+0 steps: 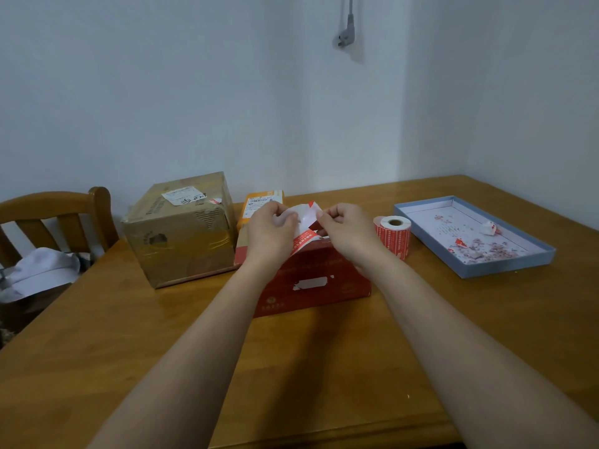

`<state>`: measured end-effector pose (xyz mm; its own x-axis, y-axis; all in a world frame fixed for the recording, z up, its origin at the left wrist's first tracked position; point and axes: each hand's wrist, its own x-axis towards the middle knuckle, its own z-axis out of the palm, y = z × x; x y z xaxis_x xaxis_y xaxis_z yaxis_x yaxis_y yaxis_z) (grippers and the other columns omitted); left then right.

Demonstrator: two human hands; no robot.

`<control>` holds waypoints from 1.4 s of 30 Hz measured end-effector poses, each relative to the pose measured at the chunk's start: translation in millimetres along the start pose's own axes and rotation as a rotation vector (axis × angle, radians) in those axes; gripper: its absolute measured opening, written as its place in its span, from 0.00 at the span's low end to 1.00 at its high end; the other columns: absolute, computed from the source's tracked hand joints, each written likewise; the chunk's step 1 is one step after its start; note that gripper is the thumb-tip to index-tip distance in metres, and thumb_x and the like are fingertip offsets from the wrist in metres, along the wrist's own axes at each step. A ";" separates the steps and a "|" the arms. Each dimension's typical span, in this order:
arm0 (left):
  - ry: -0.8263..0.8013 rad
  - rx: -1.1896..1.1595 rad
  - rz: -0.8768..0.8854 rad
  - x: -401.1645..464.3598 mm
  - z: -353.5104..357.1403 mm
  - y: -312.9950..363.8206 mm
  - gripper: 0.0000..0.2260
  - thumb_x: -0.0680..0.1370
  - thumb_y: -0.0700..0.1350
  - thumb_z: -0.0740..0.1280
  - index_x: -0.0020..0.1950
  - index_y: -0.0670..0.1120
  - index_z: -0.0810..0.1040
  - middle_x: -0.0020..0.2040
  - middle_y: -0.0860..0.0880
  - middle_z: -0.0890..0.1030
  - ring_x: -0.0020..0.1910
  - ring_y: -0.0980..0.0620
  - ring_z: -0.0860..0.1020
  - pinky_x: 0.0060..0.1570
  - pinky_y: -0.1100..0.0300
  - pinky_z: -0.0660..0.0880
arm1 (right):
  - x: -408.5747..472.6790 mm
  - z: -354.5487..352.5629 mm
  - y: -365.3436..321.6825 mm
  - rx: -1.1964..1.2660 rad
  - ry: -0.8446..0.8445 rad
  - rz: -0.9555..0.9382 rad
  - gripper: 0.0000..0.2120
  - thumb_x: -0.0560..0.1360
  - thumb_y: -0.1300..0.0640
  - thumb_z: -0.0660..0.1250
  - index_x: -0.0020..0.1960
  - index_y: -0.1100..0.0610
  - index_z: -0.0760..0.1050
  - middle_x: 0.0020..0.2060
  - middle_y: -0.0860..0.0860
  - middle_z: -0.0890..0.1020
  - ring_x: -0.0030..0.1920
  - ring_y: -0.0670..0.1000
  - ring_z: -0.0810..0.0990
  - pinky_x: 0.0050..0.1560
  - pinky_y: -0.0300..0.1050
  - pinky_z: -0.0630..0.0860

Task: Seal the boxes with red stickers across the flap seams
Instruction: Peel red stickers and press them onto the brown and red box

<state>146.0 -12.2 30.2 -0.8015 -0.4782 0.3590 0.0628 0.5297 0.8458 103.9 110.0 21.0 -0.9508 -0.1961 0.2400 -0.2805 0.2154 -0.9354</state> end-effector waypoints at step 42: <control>0.031 -0.072 -0.050 11.2 2.7 -12.7 0.06 0.80 0.51 0.66 0.52 0.49 0.77 0.43 0.57 0.76 0.45 0.51 0.82 0.42 0.58 0.81 | 9.8 -0.6 0.6 0.240 0.144 0.180 0.13 0.83 0.54 0.56 0.54 0.62 0.74 0.41 0.54 0.84 0.39 0.46 0.84 0.40 0.41 0.80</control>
<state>134.6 -22.3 22.4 -0.7857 -0.5253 0.3266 0.0664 0.4534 0.8888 94.4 108.8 22.9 -0.9959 -0.0346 0.0830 -0.0831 -0.0006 -0.9965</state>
